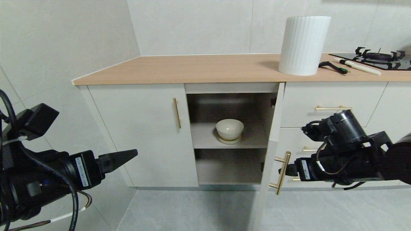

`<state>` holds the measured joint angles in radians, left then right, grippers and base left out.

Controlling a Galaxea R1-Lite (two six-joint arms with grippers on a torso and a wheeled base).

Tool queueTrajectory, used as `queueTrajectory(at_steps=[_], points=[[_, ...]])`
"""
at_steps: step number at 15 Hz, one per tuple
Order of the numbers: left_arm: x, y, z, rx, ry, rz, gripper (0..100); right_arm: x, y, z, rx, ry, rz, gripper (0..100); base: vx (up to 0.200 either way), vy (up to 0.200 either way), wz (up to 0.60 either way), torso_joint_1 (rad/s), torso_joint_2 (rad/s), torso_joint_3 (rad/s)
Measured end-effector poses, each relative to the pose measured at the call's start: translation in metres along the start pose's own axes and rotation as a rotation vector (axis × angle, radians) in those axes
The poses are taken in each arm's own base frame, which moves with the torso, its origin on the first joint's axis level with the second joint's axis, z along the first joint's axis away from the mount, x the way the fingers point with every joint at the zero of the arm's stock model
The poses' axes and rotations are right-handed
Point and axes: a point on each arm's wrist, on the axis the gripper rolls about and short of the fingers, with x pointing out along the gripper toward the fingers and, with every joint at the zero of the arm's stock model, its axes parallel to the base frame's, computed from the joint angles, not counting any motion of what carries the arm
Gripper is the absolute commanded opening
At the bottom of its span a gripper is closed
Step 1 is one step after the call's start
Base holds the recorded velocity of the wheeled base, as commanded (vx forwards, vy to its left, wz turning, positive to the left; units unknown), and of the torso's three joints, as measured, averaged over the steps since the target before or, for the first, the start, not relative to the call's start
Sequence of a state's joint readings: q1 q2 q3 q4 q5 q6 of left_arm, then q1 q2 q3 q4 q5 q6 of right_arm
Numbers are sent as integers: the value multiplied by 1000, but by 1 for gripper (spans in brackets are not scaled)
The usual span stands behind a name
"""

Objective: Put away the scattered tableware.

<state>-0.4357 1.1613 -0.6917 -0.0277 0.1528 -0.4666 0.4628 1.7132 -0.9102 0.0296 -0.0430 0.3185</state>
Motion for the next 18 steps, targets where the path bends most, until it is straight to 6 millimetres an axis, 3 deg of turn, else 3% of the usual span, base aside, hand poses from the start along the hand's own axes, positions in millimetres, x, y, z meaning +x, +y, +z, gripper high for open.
queueTrajectory(at_steps=[5, 15, 18], points=[[-1, 0, 0, 2, -3, -1, 100, 44, 23, 19, 64, -64, 56, 100, 0, 0, 0, 0, 0, 0], [1, 1, -3, 17, 15, 7, 100, 85, 34, 30, 248, -225, 152, 100, 0, 0, 0, 0, 0, 0], [1, 2, -5, 45, 29, 14, 100, 93, 35, 26, 248, -206, 145, 100, 200, 0, 0, -2, 4, 5]])
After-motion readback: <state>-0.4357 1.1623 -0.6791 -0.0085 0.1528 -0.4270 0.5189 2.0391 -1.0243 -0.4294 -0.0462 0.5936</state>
